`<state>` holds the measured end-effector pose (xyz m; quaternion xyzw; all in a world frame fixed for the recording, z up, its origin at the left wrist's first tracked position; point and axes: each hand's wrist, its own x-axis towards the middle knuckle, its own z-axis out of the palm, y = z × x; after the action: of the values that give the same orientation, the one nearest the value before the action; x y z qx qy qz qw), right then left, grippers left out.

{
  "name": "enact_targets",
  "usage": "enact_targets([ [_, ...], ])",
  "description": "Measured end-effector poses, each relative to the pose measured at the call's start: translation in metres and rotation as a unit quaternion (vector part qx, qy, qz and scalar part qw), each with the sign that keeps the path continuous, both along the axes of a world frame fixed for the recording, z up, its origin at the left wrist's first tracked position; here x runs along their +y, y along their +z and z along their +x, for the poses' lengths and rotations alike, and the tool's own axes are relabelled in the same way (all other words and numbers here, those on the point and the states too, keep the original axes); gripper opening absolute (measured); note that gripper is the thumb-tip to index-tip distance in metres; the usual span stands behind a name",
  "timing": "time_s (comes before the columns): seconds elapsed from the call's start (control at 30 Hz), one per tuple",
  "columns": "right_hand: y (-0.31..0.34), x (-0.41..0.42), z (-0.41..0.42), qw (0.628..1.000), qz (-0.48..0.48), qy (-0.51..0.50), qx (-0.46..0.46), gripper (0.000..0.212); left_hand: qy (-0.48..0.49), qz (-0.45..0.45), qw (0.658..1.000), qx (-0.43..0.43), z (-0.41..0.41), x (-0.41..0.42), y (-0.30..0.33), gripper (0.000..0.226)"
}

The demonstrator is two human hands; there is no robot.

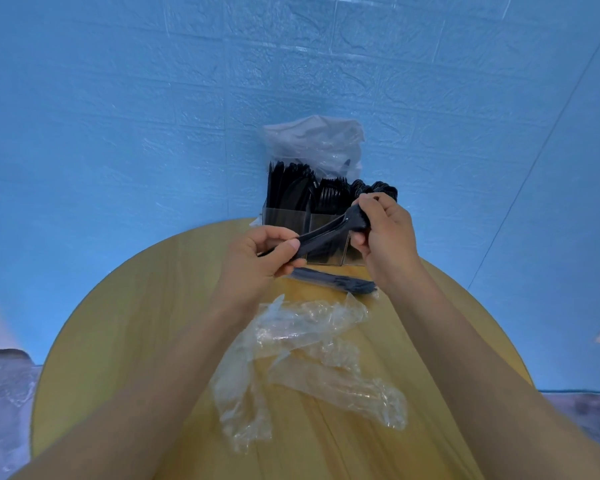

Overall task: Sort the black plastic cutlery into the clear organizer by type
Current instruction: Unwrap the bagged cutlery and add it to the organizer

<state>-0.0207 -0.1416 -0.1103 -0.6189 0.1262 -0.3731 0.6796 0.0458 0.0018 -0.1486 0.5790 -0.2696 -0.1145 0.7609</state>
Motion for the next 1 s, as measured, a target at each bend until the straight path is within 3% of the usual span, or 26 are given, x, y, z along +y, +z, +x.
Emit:
enact_targets([
  [0.13, 0.009, -0.005, 0.003, 1.0, -0.027, 0.004, 0.0, 0.026, -0.079, 0.149, 0.984, -0.063, 0.008, -0.003, 0.017, 0.015],
  [0.2, 0.012, -0.008, 0.006, 0.999, -0.033, 0.004, 0.0, 0.026, -0.107, 0.172, 0.976, -0.081, 0.012, -0.006, 0.02, 0.022],
  [0.5, 0.021, -0.026, 0.025, 0.996, -0.061, -0.004, 0.067, 0.03, -0.089, 0.158, 0.981, -0.071, 0.033, -0.009, 0.019, 0.017],
  [0.77, 0.018, -0.038, 0.048, 0.984, -0.138, -0.112, 0.027, 0.029, -0.032, 0.133, 0.987, -0.084, 0.047, -0.017, 0.005, 0.019],
  [0.93, 0.025, -0.051, 0.055, 0.971, -0.105, -0.213, -0.032, 0.028, 0.041, 0.109, 0.992, -0.053, 0.06, -0.015, -0.013, 0.017],
  [1.0, 0.027, -0.052, 0.056, 0.96, -0.152, -0.231, -0.047, 0.026, 0.08, 0.073, 0.994, -0.031, 0.065, -0.012, -0.018, 0.017],
])
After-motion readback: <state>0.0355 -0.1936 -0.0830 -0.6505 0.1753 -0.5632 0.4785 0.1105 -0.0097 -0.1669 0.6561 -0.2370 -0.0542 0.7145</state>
